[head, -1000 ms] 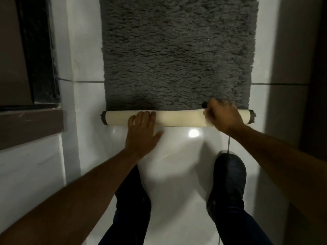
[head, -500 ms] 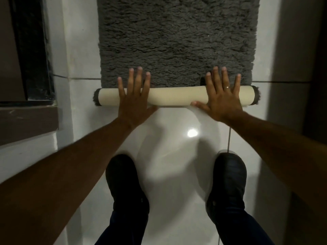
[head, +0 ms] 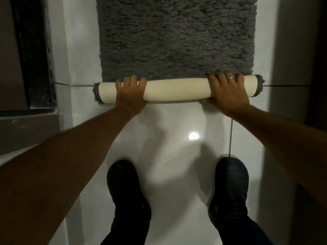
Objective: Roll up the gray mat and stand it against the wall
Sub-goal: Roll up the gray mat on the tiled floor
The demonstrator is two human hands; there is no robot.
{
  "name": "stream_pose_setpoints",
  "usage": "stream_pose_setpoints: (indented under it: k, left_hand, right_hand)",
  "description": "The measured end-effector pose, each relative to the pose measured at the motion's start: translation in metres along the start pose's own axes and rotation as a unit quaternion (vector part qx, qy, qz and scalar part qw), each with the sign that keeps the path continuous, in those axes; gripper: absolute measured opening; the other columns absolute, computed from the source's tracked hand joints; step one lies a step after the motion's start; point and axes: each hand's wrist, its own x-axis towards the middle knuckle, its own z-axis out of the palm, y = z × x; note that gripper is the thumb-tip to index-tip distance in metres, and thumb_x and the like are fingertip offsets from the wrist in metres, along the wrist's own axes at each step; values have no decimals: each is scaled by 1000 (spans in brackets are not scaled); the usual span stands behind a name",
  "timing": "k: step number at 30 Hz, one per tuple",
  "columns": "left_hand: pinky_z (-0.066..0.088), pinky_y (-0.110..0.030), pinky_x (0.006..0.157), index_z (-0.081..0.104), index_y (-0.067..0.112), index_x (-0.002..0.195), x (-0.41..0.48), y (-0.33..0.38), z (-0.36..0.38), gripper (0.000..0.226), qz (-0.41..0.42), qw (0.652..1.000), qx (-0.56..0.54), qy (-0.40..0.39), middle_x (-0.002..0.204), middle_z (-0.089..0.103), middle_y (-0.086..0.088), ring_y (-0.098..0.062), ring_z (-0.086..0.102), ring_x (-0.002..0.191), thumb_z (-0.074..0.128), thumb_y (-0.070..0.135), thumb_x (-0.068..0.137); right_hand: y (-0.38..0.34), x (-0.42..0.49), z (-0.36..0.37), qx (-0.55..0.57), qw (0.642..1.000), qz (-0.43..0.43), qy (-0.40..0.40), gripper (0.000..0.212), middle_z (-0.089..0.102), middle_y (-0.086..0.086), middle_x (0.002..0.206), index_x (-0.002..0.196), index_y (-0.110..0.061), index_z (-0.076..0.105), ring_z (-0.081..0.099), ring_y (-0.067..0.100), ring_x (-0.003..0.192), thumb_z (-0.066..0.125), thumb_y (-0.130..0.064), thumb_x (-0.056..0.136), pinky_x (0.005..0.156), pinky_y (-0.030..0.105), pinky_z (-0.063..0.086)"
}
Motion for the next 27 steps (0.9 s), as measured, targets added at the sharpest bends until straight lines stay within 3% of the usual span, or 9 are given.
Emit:
stream_pose_setpoints:
  k: [3,6,8,11,13,17,21,24,27]
  left_hand:
    - [41,-54,90,52,9,122,-27,6,1,61,11,997,-19,-74,116,60,-22,-40,55,105,74,42,75]
    - [38,-55,98,44,16,133,-71,17,11,73,25,977,-67,-201,129,52,-18,-40,49,117,73,48,74]
    - [34,-56,103,41,18,138,-104,26,19,72,17,972,-73,-223,133,48,-18,-40,45,122,70,45,77]
    - [22,-66,110,37,17,149,-145,43,26,74,-7,990,-93,-103,148,41,-24,-45,35,137,65,27,81]
    - [14,-70,112,22,17,154,-164,50,34,83,20,995,-81,-56,158,27,-23,-44,21,145,64,31,84]
    - [1,-73,111,3,16,156,-132,39,32,124,37,991,-90,-95,162,5,-23,-45,0,148,65,75,65]
    - [-6,-71,111,-6,21,155,-37,12,7,138,17,990,-76,-117,164,-6,-18,-41,-11,148,55,92,54]
    - [2,-69,111,9,19,155,-7,-1,-16,124,73,997,-30,-27,163,15,-17,-39,8,149,55,87,62]
    - [15,-66,113,25,17,152,-22,-2,-19,93,19,995,-79,65,157,30,-17,-36,20,147,47,74,82]
  right_hand:
    - [2,-25,3,23,998,-44,-48,66,60,21,125,129,-11,48,54,41,113,64,-54,83,101,62,36]
    - [-8,-67,13,25,987,-78,-137,70,57,14,134,136,-16,45,52,36,121,56,-64,87,104,55,35]
    - [-17,-90,24,5,978,-100,-182,74,54,12,140,141,-17,43,50,34,125,48,-68,88,104,53,34]
    - [-16,-88,32,6,970,-98,-221,76,49,11,145,145,-19,38,46,33,129,44,-70,89,105,54,32]
    - [-8,-75,27,21,970,-113,-214,77,48,13,144,146,-18,38,45,36,128,44,-70,88,106,58,32]
    - [-7,-83,21,56,993,-87,-64,74,48,18,144,149,-16,36,45,42,126,31,-66,95,103,60,33]
    - [-13,-90,20,61,997,-34,-27,106,18,21,163,156,-6,16,9,38,151,31,-83,84,116,68,6]
    - [-11,-40,7,51,998,21,-40,123,6,22,164,156,-5,8,-2,39,151,27,-93,73,115,70,-3]
    - [2,8,-14,48,996,64,-45,124,3,20,165,156,-6,5,-1,38,151,22,-96,72,114,70,-4]
